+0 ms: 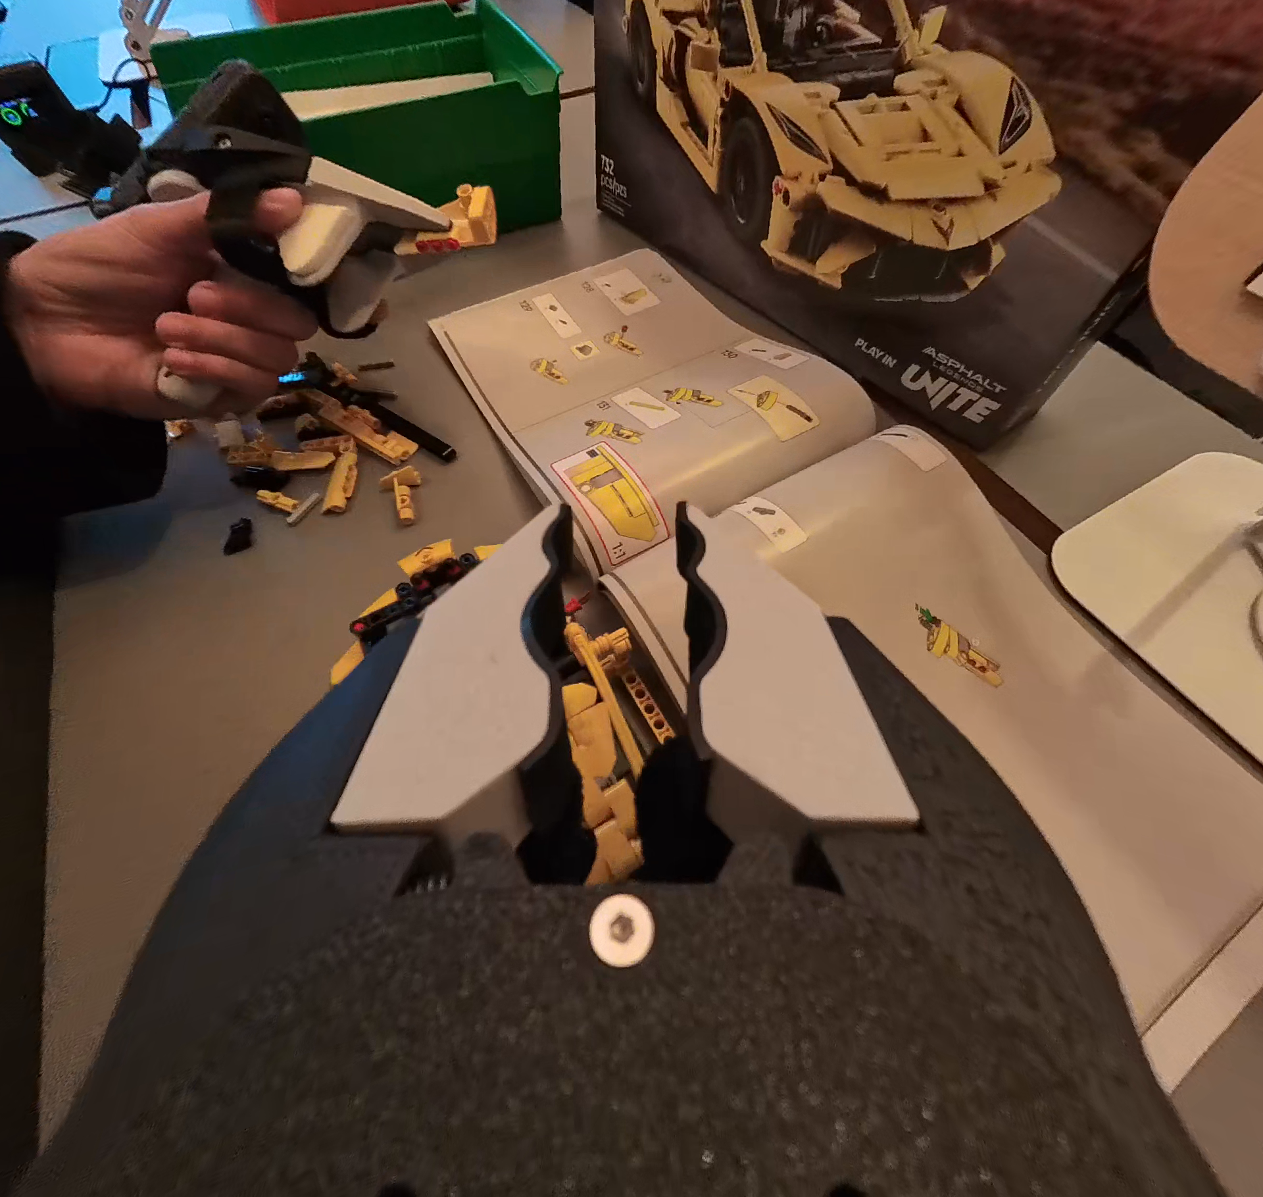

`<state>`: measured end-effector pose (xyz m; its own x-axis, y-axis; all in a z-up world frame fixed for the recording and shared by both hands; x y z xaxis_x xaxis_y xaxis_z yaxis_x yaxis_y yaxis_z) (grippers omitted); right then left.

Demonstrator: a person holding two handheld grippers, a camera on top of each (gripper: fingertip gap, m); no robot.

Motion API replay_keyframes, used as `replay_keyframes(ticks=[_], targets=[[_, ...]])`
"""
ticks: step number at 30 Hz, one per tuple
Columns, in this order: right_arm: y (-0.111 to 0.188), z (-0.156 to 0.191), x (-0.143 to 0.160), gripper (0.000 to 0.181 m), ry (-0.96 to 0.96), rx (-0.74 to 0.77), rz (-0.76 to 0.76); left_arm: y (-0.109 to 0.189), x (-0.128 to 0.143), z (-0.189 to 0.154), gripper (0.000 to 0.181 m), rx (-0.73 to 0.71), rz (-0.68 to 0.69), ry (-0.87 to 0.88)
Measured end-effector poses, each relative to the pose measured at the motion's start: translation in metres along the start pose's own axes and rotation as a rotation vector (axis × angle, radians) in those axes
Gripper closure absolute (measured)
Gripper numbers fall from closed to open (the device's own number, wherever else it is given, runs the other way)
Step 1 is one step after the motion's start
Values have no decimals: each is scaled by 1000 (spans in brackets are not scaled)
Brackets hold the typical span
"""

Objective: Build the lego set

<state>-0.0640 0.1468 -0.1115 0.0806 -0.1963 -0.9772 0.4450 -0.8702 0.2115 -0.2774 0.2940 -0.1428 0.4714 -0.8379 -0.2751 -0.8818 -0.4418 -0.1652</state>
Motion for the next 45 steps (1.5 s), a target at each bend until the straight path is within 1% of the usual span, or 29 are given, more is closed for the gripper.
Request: replay_keyframes(ticks=[3,6,10,18,32,45], targets=[[3,12,6,154,46,0,30,0,-2,2,174,16,11,18],[1,22,3,156,102,-13,20,-1,0,4,175,38,10,80],[-1,32,-1,158,79,-54,-11,-2,3,5,175,72,12,177],[-1,28,3,158,-47,-76,-27,-2,6,4,174,80,21,189],[0,28,5,160,-50,-70,-20,-4,12,1,174,104,48,213],[-1,26,10,161,-68,-69,-6,-4,11,1,174,114,44,231]])
Point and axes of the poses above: each gripper's, where its closed fingertips meet, y back along the fingers, x out of its underside, z = x × y across the jaws, the point moved 4 cm from there along y, back along the fingers, and after that the axes turned 13 degrees about -z, right-handed, at the moved point
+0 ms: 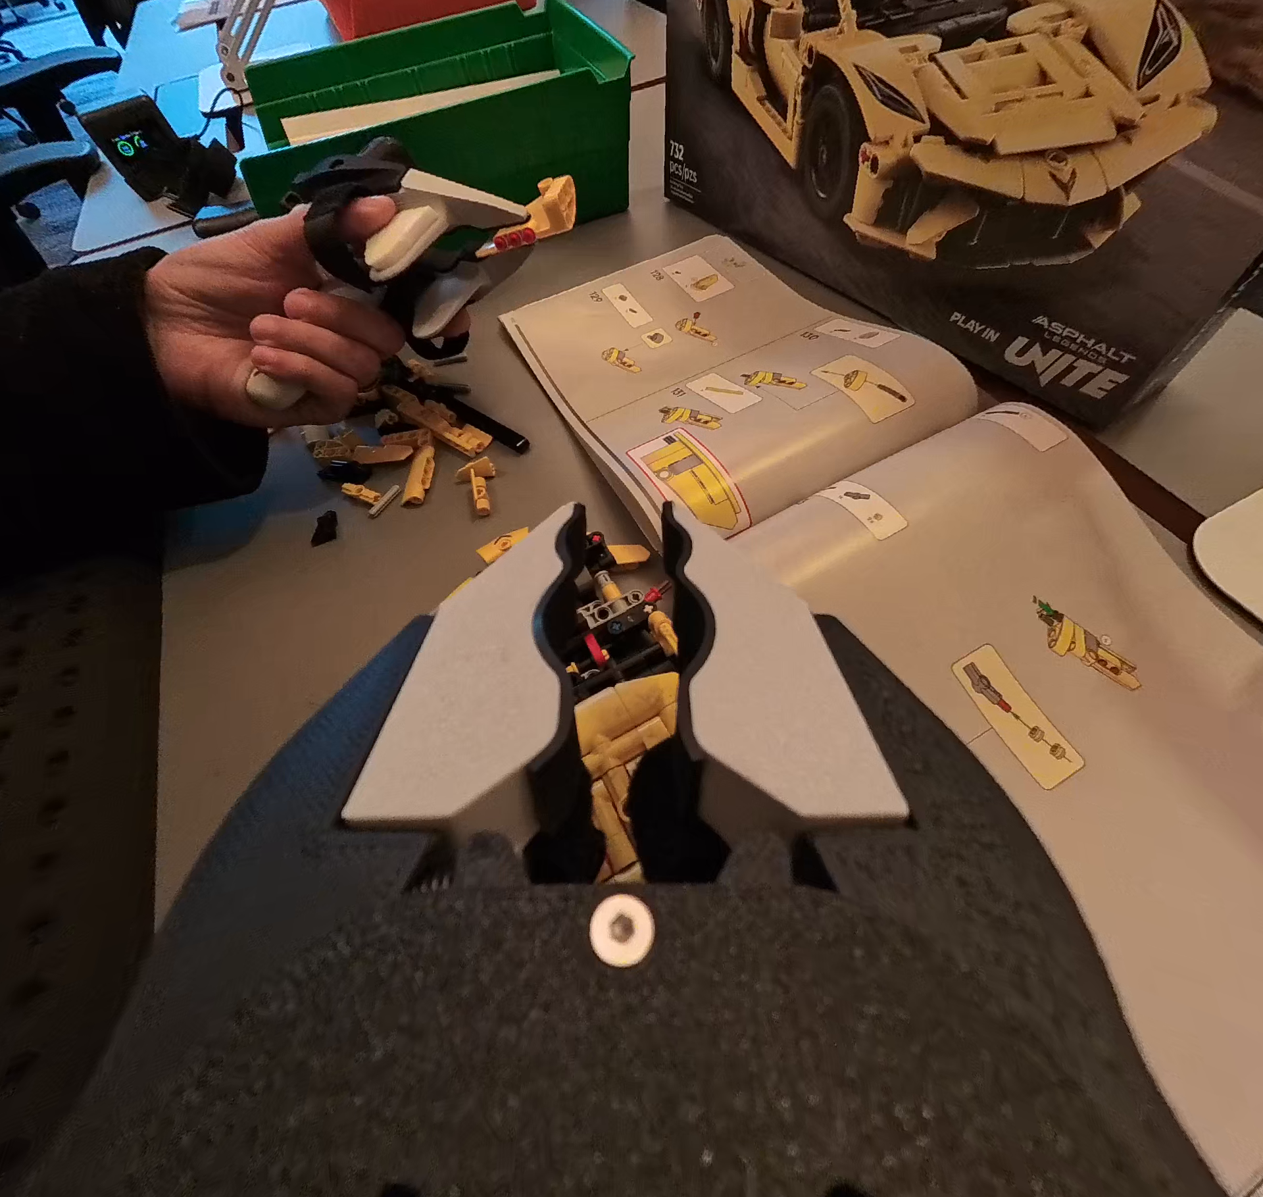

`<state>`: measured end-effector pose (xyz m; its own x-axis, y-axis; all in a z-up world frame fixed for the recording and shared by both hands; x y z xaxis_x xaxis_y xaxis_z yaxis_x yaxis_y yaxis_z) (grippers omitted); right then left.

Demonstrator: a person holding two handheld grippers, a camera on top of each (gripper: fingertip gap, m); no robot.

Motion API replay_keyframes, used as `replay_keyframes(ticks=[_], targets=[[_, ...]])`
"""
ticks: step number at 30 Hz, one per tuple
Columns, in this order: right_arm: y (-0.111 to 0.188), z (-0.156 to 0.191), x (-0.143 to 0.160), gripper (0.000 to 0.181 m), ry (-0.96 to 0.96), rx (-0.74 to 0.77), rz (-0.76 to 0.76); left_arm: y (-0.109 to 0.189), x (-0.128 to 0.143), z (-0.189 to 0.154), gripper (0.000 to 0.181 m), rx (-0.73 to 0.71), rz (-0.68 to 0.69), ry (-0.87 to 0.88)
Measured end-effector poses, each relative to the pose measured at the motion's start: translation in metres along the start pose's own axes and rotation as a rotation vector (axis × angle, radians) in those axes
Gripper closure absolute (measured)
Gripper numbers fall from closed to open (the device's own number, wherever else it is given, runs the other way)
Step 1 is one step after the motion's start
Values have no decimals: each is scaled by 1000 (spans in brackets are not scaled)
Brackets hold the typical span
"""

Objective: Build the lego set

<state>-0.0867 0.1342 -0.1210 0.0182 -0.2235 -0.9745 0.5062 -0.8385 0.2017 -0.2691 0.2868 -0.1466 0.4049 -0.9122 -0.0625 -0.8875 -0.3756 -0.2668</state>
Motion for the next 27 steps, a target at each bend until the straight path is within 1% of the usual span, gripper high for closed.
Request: replay_keyframes(ticks=[12,18,20,22,24,25,27], targets=[[0,0,2,161,-3,0,6,0,1,-1,174,7,1,9],[0,0,0,162,-4,-1,0,-1,1,-3,174,4,0,-29],[-2,3,-5,161,-18,-9,-17,-2,3,-6,175,-5,-7,-91],[-9,13,-12,160,-35,-36,-31,-6,11,-14,174,-13,5,-196],[-19,31,-20,153,-51,-88,-46,-12,27,-26,174,8,38,-299],[-25,44,-24,146,-73,-137,-55,-15,37,-33,174,23,55,-351],[-36,66,-33,122,-147,-210,-72,-19,56,-47,174,58,78,-443]])
Point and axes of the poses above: each gripper's, where its closed fingertips meet, y back along the fingers, x out of its underside, z = x × y across the jaws, the point moved 4 cm from there along y, back along the fingers, and after that the axes turned 13 degrees about -z, right-handed, at the moved point
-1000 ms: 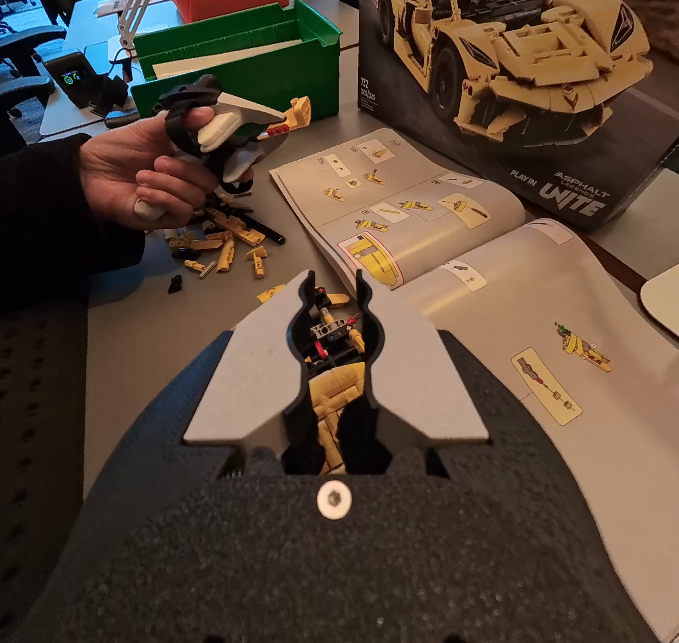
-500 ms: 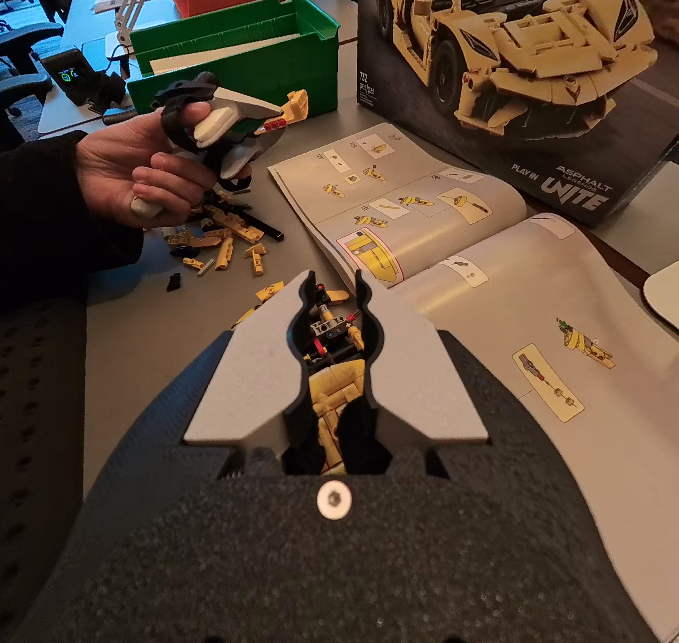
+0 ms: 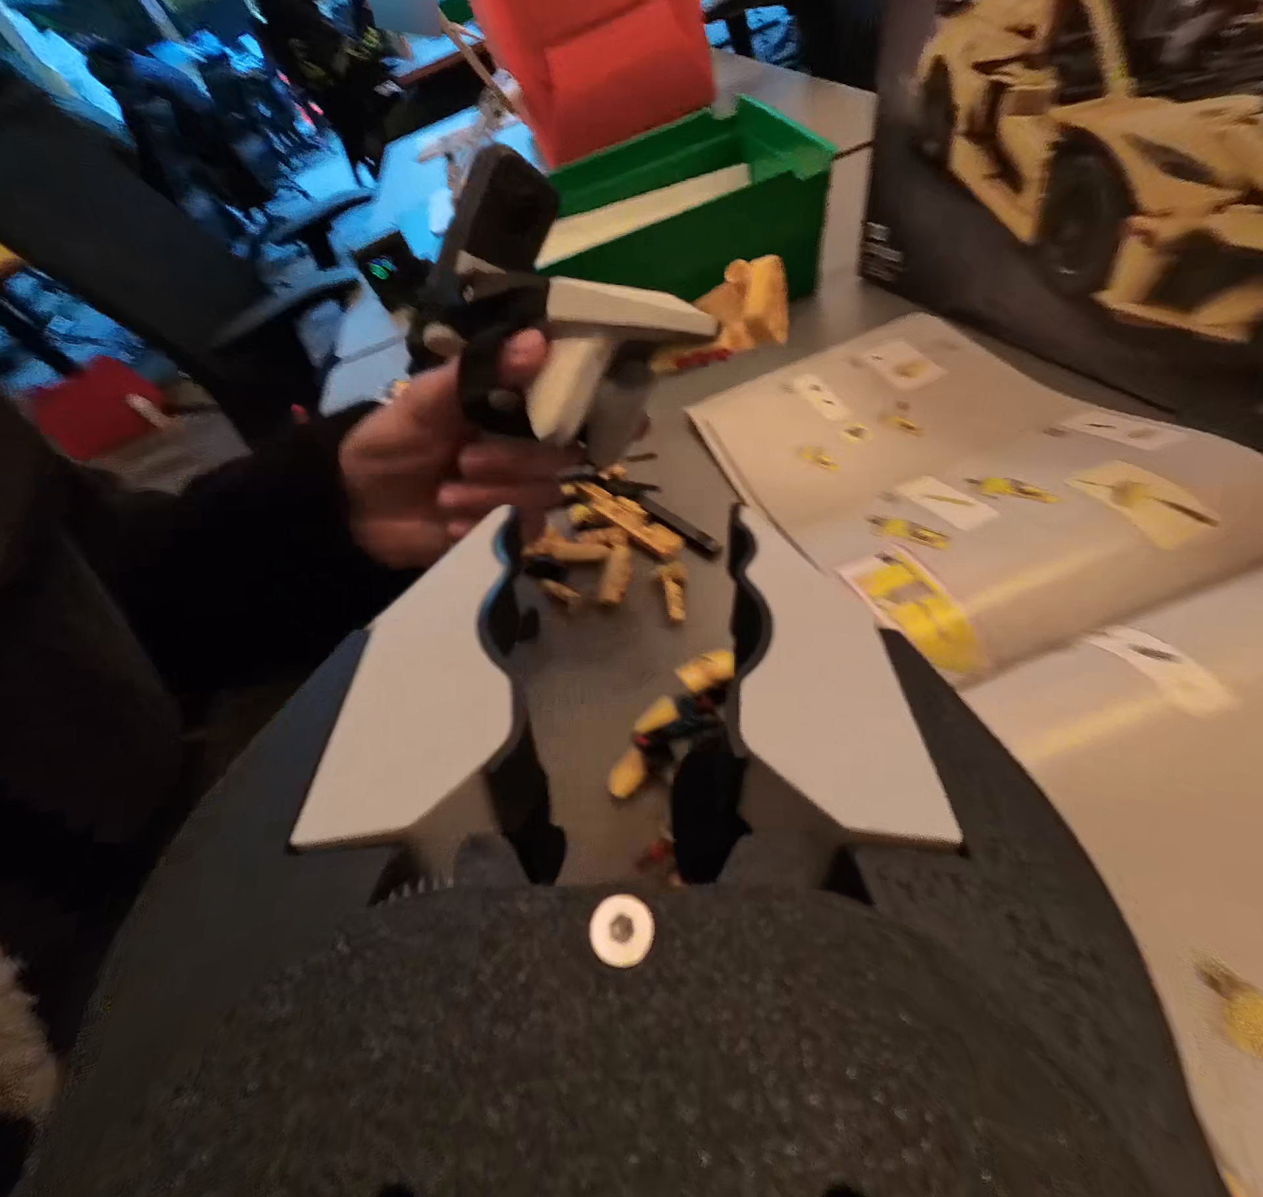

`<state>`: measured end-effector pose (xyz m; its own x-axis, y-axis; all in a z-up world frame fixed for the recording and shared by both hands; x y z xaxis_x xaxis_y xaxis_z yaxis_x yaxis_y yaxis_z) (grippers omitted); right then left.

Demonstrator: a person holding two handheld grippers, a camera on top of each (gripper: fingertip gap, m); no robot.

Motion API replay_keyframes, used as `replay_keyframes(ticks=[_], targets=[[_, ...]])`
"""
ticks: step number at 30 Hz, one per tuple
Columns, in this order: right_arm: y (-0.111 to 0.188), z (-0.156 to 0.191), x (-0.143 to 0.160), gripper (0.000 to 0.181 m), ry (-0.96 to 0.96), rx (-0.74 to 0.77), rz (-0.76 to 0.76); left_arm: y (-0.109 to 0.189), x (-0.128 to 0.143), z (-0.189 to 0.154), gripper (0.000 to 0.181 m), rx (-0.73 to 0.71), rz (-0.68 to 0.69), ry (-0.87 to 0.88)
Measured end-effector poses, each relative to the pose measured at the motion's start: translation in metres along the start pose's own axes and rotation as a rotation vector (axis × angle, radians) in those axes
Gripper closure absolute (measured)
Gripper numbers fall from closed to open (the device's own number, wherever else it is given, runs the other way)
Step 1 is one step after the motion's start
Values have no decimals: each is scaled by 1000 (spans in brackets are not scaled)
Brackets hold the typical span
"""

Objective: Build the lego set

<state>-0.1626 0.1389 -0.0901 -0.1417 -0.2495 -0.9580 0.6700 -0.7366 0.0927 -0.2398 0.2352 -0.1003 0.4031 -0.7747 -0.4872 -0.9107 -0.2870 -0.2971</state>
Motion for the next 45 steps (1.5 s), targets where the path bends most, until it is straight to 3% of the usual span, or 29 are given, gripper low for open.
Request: replay_keyframes(ticks=[5,8,13,19,22,25,29,31,33,35,37,38,42,45], targets=[[-20,30,-20,90,-13,-2,-97,-2,23,-43,174,82,18,-127],[-23,41,-30,88,1,29,-127,8,33,-59,175,101,-1,-149],[-31,71,-35,89,-13,-47,-141,27,45,-77,174,120,-11,-145],[-36,94,-34,83,21,-113,-86,47,44,-90,174,128,-26,-157],[-26,90,-38,103,31,-107,-108,53,42,-96,174,177,-15,-70],[-15,78,-25,134,-11,-86,-66,59,31,-99,174,226,-97,98],[-14,88,-21,156,-330,-220,-148,57,37,-105,174,284,-112,159],[-11,88,-20,177,-442,-264,-187,55,41,-108,175,306,-118,184],[-3,82,-18,178,-485,-249,-218,53,47,-108,175,283,-103,162],[6,79,-7,178,-511,-232,-160,54,59,-105,173,252,-45,99],[24,70,8,178,-500,-159,-78,61,73,-97,141,196,61,57],[36,65,17,178,-500,-119,-34,67,80,-90,132,163,130,43],[91,54,94,178,-395,28,424,99,81,-60,130,14,245,-144],[111,56,125,178,-409,70,526,111,67,-42,130,-87,274,-342]])
Point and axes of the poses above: each gripper's, where its closed fingertips meet, y back along the fingers, x out of its underside, z = x × y across the jaws, the point moved 4 cm from there along y, back along the fingers, and after that the axes turned 13 degrees about -z, right-handed, at the moved point
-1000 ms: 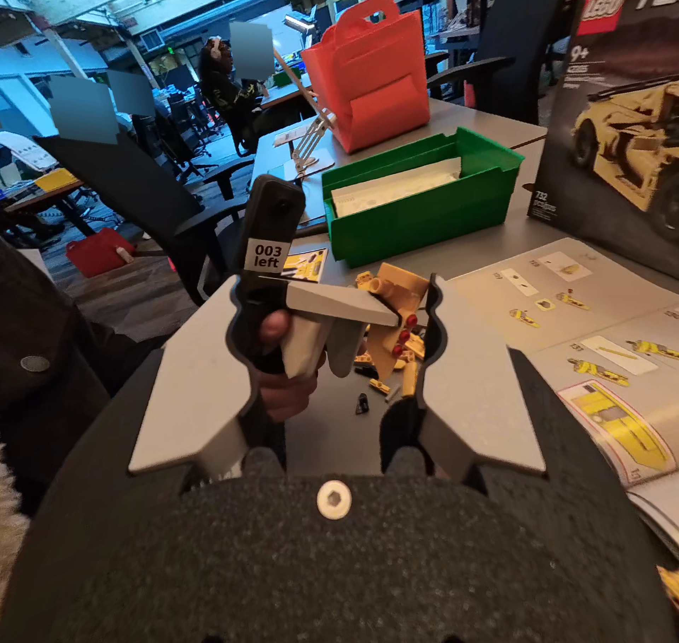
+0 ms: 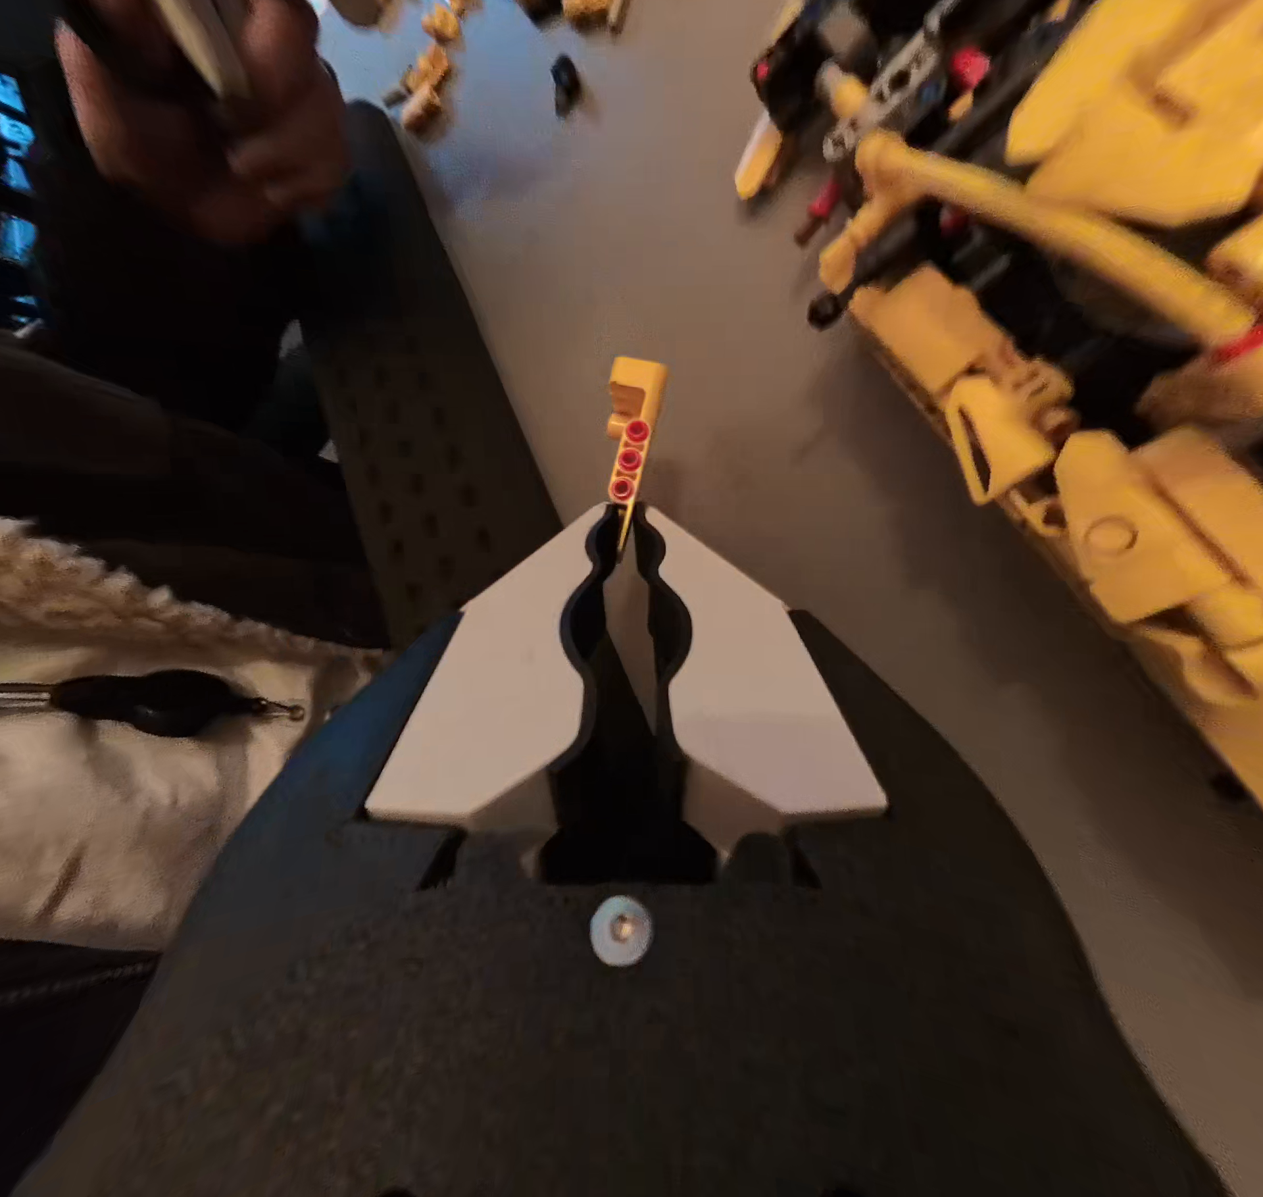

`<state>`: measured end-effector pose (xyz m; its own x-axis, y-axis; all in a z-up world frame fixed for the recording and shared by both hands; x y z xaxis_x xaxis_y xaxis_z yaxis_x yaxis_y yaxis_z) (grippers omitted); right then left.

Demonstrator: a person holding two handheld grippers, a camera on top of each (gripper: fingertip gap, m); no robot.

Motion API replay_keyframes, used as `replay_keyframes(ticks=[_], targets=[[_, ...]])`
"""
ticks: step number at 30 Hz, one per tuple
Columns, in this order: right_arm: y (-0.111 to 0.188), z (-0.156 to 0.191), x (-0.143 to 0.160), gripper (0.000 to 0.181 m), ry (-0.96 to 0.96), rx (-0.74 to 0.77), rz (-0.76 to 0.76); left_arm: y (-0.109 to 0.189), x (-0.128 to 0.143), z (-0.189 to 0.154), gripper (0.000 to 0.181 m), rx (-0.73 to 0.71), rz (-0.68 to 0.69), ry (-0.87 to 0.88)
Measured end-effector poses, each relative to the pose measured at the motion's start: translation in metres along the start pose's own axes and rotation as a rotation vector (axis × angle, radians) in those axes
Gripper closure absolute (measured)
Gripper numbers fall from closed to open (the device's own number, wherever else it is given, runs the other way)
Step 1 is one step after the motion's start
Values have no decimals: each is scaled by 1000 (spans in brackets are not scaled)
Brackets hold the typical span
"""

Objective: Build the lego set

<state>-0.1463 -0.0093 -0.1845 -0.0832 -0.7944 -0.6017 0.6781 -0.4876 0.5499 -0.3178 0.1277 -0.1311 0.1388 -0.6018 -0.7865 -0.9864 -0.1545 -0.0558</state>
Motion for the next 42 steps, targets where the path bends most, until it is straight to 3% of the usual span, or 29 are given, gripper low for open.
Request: replay_keyframes(ticks=[6,9,15,19,23,26,30,35,38,42], targets=[[-5,-14,21,178,51,109,90,11,-9,43,133,-302,43,-250],[-6,-17,24,178,103,132,134,13,-9,50,136,-349,-1,-324],[-5,-22,22,177,90,132,167,23,-23,56,139,-352,-89,-264],[0,-25,18,162,105,156,151,45,-35,68,140,-426,-113,-239],[9,-26,19,158,130,178,134,93,-60,87,144,-594,-64,-397],[18,-27,13,155,157,186,43,124,-67,91,143,-589,75,-440],[32,-34,0,152,182,233,-241,148,-52,89,143,-495,225,-482],[46,-26,-19,152,188,239,-592,140,-15,82,143,-374,379,-492],[49,-21,-23,153,217,242,-682,135,4,71,143,-309,454,-516],[44,-19,-20,152,229,204,-676,148,12,66,143,-344,481,-503]])
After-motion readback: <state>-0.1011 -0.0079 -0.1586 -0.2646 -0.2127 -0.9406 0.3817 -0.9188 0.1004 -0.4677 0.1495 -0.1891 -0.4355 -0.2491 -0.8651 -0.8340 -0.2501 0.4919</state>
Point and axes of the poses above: each gripper's, where its closed fingertips meet, y back along the fingers, x out of its underside, z = x × y across the jaws, the point moved 4 cm from there along y, back along the fingers, and after that the axes turned 13 degrees about -z, right-handed, at the moved point
